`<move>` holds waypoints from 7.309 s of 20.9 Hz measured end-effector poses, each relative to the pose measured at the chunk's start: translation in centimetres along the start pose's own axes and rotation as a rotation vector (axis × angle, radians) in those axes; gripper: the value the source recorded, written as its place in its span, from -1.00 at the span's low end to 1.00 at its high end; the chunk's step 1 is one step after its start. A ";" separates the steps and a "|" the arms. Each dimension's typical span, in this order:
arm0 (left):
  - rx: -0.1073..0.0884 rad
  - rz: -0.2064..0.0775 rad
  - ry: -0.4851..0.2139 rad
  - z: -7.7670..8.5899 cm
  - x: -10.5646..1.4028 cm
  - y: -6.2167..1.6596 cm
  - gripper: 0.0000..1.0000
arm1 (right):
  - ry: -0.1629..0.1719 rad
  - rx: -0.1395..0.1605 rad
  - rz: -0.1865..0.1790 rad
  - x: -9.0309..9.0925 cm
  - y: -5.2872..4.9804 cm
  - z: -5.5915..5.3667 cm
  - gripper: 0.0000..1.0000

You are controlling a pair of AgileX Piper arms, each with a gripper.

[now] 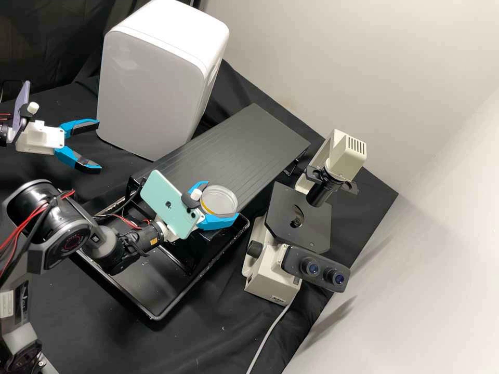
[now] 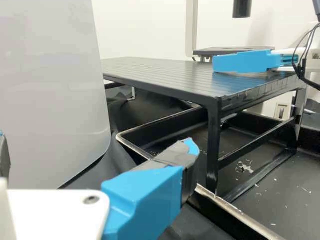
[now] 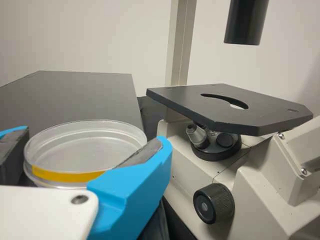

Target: Remove the lid from the petri dish

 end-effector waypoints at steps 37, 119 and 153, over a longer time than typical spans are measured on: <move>-0.002 0.002 0.006 -0.1 0.0 0.02 1.00 | 0.034 0.034 0.025 -1.8 0.5 -0.7 -1.00; 0.034 0.007 0.024 -0.2 0.0 0.07 1.00 | 0.044 0.058 0.034 -2.2 0.6 -0.5 -1.00; 0.034 0.007 0.024 -0.2 0.0 0.07 1.00 | 0.046 0.056 0.031 -2.2 0.5 -0.7 1.00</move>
